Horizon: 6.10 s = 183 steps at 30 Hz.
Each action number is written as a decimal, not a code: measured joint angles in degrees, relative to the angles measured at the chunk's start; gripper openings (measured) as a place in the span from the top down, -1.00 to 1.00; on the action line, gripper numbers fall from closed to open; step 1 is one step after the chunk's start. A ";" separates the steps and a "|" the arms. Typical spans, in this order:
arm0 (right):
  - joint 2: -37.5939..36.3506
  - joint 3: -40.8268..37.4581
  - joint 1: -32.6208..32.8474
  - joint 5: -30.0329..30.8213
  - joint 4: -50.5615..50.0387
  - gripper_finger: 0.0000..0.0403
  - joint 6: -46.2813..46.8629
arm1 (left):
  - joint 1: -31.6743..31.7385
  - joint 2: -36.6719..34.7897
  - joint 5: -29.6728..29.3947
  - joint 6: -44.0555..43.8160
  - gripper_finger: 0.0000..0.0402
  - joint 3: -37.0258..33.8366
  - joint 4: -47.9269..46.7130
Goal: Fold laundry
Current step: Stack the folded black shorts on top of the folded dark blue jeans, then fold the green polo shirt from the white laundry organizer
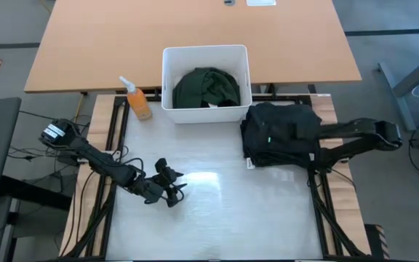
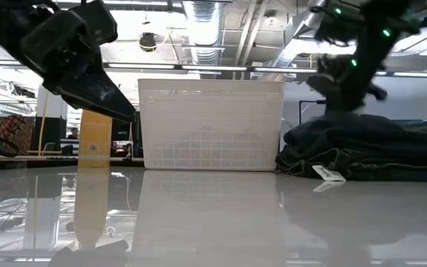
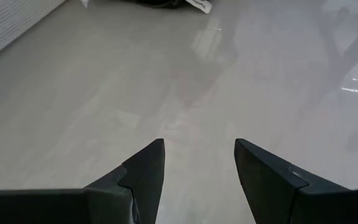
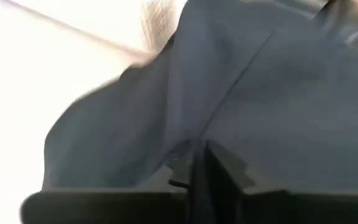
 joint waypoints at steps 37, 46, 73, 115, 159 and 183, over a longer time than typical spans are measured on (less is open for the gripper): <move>0.77 18.31 -5.50 -9.89 -53.63 0.89 -1.77 | -0.39 0.02 -0.74 -3.82 0.08 -0.02 -0.28; 0.83 6.71 -9.06 -15.95 -52.18 0.89 -2.89 | -1.25 0.02 -0.04 -4.24 0.08 -0.01 -0.31; 2.19 33.29 -1.39 4.65 -38.29 0.88 -13.88 | -2.91 0.02 0.39 -8.30 0.08 -0.02 -0.28; 76.02 96.52 -26.38 -30.05 -16.56 -0.41 -44.00 | 3.17 0.02 1.29 2.62 0.08 -1.24 -1.54; 20.09 95.74 20.04 -40.49 -34.86 0.87 -52.90 | 2.75 0.02 4.86 1.39 0.08 -3.50 4.18; 43.78 48.69 39.05 -28.62 -11.44 0.53 -23.02 | -16.50 0.02 0.02 -20.78 0.08 -3.50 3.77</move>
